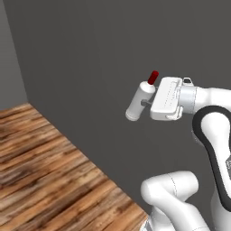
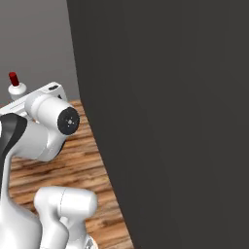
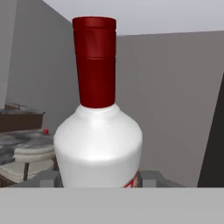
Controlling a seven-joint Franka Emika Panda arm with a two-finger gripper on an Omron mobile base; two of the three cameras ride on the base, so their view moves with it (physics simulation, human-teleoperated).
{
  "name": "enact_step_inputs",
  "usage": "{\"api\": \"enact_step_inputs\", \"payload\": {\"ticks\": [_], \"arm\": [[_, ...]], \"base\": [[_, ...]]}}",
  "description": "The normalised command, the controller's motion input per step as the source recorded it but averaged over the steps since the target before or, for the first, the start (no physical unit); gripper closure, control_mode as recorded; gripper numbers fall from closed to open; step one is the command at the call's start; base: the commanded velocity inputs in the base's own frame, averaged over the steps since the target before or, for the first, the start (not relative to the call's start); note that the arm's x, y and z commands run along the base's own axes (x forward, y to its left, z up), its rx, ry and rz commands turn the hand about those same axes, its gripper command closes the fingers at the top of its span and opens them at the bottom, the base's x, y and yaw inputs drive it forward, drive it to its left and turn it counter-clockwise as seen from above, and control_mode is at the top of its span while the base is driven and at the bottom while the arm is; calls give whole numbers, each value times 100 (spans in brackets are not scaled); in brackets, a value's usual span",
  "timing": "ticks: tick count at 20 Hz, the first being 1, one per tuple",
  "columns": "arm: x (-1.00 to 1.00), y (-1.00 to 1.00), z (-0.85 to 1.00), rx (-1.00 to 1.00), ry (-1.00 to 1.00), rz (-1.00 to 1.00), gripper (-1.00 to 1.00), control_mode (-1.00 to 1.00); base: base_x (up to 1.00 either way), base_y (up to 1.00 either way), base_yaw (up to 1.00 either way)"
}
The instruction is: Open the cabinet directly in front. Then move the liquor and the cup to the dining counter with the candle on it.
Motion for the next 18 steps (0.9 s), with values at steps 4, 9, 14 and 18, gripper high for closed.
{"api": "enact_step_inputs", "payload": {"ticks": [4,9,14,18], "arm": [[0,0,0,0,0,0,100,100],[0,0,0,0,0,0,100,100],[0,0,0,0,0,0,100,100],[0,0,0,0,0,0,100,100]], "base": [[100,86,6],[100,57,19],[93,0,77],[82,0,83]]}}
